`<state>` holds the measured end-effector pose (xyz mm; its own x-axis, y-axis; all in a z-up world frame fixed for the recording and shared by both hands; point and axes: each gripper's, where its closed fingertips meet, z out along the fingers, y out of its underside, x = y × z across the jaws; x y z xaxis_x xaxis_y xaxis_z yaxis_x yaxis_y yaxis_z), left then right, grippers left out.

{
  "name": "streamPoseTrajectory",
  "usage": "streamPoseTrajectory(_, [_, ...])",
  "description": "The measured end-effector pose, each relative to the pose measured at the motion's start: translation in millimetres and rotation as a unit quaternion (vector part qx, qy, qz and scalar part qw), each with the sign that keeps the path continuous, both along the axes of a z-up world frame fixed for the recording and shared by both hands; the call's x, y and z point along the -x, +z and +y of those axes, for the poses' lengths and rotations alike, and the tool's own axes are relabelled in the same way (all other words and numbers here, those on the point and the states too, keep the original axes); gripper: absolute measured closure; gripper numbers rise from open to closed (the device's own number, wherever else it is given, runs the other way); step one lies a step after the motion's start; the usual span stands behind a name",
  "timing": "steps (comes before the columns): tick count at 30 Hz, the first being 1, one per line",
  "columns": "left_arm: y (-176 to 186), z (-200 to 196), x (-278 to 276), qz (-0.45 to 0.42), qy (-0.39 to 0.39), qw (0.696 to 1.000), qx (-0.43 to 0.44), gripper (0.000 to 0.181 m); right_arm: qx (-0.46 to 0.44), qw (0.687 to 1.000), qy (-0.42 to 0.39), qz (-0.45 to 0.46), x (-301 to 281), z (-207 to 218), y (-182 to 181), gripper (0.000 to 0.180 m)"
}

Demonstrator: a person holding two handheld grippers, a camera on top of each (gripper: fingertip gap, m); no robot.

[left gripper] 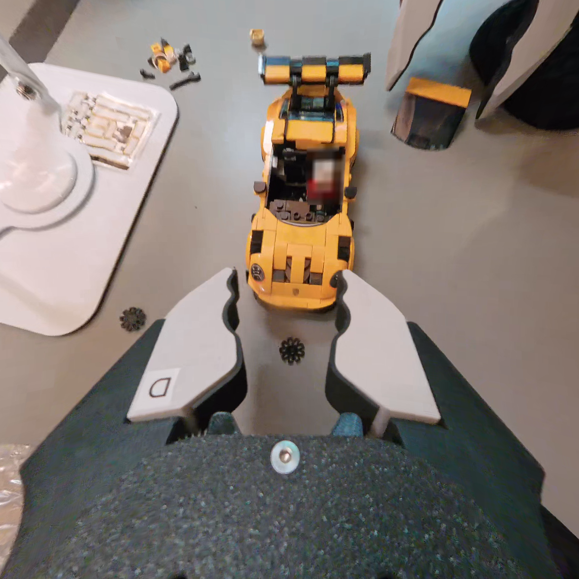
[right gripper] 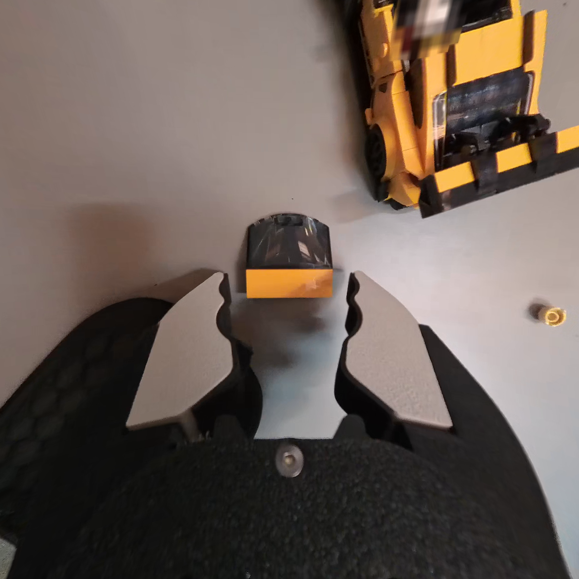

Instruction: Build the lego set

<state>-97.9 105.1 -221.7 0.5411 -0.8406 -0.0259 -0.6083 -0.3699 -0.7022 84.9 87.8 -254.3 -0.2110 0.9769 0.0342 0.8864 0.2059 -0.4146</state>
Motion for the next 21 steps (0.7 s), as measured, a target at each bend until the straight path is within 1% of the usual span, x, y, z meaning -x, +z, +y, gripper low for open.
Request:
streamPoseTrajectory(1, [-4.8, -2.4, -0.2, 0.006, -0.003, 1.000, 0.008, 0.116, -0.004, 1.000, 0.001, -0.002, 0.3, 0.8, -1.4, 0.110])
streamPoseTrajectory(3, [-10.4, -5.6, -2.3, 0.007, -0.010, 1.000, 0.014, 0.112, -0.002, 1.000, 0.003, 0.001, 1.9, 0.0, -1.8, 0.125])
streamPoseTrajectory(5, [-13.9, -7.8, -4.2, 0.007, -0.014, 1.000, 0.022, 0.109, -0.003, 1.000, 0.005, 0.003, 3.2, -0.4, -1.2, 0.127])
streamPoseTrajectory(8, [-20.1, -8.6, -3.1, 0.021, -0.018, 0.999, 0.022, 0.109, 0.006, 1.000, 0.008, 0.007, 4.1, -4.0, 7.7, 0.127])
streamPoseTrajectory(12, [-22.8, -7.2, -1.3, 0.034, -0.019, 0.999, 0.009, 0.113, -0.009, 1.000, 0.017, 0.020, 12.0, -2.5, 38.5, 0.127])
streamPoseTrajectory(17, [-22.6, -5.8, -4.1, 0.030, -0.022, 0.999, -0.001, 0.113, -0.058, 0.997, 0.052, 0.027, 37.2, 7.9, 86.0, 0.127])
streamPoseTrajectory(21, [-22.5, -4.7, -4.8, 0.020, -0.025, 0.999, -0.006, 0.113, -0.084, 0.993, 0.087, 0.012, 64.3, 21.4, 108.1, 0.127])
